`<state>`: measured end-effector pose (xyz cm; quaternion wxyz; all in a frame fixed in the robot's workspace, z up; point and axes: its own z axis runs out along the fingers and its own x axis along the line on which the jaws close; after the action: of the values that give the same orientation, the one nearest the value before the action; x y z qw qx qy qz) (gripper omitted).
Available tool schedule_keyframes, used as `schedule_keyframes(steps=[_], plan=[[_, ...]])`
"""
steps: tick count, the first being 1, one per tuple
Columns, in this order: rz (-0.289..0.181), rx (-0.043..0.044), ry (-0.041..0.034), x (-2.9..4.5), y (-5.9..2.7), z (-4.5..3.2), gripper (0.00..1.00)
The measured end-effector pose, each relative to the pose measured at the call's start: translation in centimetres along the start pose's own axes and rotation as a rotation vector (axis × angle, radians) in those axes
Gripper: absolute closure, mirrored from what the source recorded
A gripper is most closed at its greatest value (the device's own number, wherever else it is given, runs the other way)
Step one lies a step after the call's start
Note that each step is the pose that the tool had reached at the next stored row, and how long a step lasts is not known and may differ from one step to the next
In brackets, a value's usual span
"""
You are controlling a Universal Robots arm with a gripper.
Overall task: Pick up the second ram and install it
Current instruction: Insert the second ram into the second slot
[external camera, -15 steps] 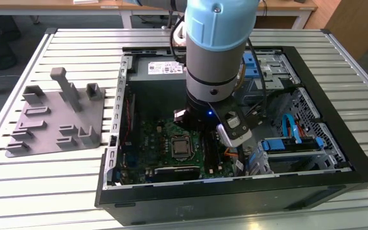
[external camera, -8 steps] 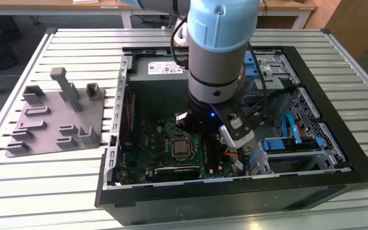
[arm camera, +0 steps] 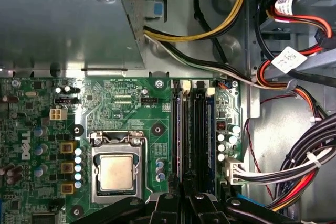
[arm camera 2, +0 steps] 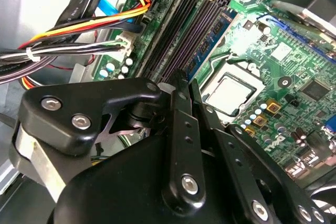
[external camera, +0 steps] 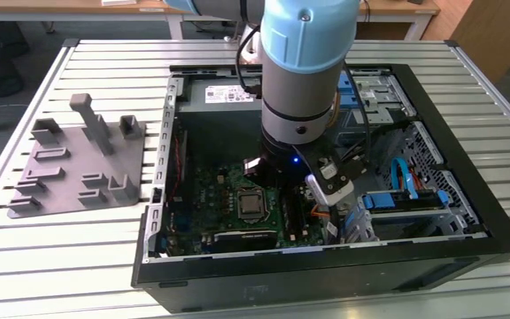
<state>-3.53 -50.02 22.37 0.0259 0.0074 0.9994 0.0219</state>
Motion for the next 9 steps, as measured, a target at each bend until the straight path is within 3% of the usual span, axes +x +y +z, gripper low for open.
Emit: schedule_keyframes(steps=[5, 9], plan=[[0.000, 0.0085, -0.0002, 0.01, 0.00, 0.20, 0.86], [0.002, 0.0067, -0.0003, -0.06, -0.02, 0.48, 0.86]])
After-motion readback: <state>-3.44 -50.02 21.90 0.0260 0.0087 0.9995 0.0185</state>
